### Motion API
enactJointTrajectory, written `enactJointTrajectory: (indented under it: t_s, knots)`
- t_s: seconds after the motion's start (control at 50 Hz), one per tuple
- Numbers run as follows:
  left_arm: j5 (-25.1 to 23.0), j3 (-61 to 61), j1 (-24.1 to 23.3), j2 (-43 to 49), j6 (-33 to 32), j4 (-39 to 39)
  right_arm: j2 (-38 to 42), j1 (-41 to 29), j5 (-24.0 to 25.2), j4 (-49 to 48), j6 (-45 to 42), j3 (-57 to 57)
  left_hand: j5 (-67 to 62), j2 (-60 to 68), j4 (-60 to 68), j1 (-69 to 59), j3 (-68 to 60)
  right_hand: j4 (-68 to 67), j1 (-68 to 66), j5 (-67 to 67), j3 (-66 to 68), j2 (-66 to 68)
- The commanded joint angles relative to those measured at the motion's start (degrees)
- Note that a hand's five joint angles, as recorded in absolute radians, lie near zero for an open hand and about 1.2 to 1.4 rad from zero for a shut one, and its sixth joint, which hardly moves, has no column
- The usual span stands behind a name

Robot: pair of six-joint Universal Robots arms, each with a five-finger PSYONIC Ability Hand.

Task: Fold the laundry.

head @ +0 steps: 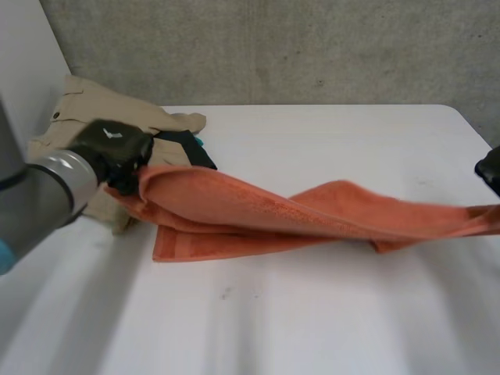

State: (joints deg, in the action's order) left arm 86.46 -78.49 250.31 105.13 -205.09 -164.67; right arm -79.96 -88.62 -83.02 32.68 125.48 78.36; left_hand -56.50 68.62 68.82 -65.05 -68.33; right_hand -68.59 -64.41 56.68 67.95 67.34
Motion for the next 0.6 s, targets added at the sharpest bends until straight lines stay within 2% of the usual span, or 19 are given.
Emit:
enactJointTrajectory:
  t_s: [0.02, 0.1, 0.16, 0.18, 0.2, 0.24, 0.26, 0.28, 0.3, 0.34, 0.46, 0.6]
  knots:
    - [0.2, 7.37, -1.05, 11.66, -1.37, -7.24, 9.89, -2.96, -1.35, -7.52, 2.13, -4.6, -13.5, 11.38, 11.18, -14.95, -11.67, -11.41, -15.59, 13.32, 12.05, 12.66]
    - [0.2, 16.86, -1.14, 16.41, -1.28, -15.93, 13.67, -5.51, -4.42, -15.77, 5.81, -13.46, -13.5, 11.38, 11.18, -14.95, -11.67, -11.41, -15.59, 13.32, 12.05, 12.66]
    - [0.29, 23.63, -1.14, 17.65, -0.67, -27.08, 15.0, -6.57, -6.71, -23.25, 9.42, -19.81, -13.5, 11.38, 11.18, -14.95, -11.67, -11.41, -15.59, 13.32, 12.05, 12.66]
    - [0.38, 24.87, -1.14, 17.82, -0.67, -30.5, 15.18, -7.01, -7.76, -29.89, 12.22, -23.14, -13.5, 11.38, 11.18, -14.95, -11.67, -11.41, -15.59, 13.32, 12.05, 12.66]
    - [0.64, 27.06, -1.05, 18.0, -0.58, -37.67, 15.09, -7.18, -8.03, -33.78, 13.81, -24.3, -13.5, 11.38, 11.18, -14.95, -11.67, -11.41, -15.59, 13.32, 12.05, 12.66]
    - [0.99, 28.65, -0.87, 18.0, -0.49, -44.22, 14.66, -7.36, -8.39, -42.14, 16.46, -25.28, -13.5, 11.38, 11.18, -14.95, -11.67, -11.41, -15.59, 13.32, 12.05, 12.66]
    - [1.08, 29.7, -0.87, 18.09, -0.49, -49.38, 13.61, -7.36, -8.21, -51.83, 18.73, -24.84, -13.5, 11.38, 11.18, -14.95, -11.67, -11.41, -15.59, 13.32, 12.05, 12.66]
    - [1.08, 30.15, -0.87, 18.09, -0.4, -51.26, 12.47, -7.36, -8.3, -58.37, 19.97, -23.97, -13.5, 11.38, 11.18, -14.95, -11.67, -11.41, -15.59, 13.32, 12.05, 12.66]
    - [1.08, 30.68, -0.79, 18.17, -0.14, -53.28, 11.85, -7.36, -8.39, -61.04, 20.15, -23.44, -13.5, 11.38, 11.18, -14.95, -11.67, -11.41, -15.59, 13.32, 12.05, 12.66]
    - [1.08, 31.03, -0.61, 18.26, 1.08, -53.57, 10.88, -7.45, -8.13, -64.39, 19.98, -22.47, -13.5, 11.38, 11.18, -14.95, -11.67, -11.41, -15.59, 13.32, 12.05, 12.66]
    - [1.34, 27.88, -0.17, 17.47, 9.17, -50.94, 10.87, -7.54, -5.4, -62.39, 20.16, -20.19, -13.5, 11.38, 11.18, -14.95, -11.67, -11.41, -15.59, 13.32, 12.05, 12.66]
    - [0.91, 15.77, 1.59, 15.9, 11.38, -48.12, 10.96, -7.45, -4.52, -58.52, 20.25, -13.51, -13.5, 11.38, 11.18, -14.95, -11.67, -11.41, -15.59, 13.32, 12.05, 12.66]
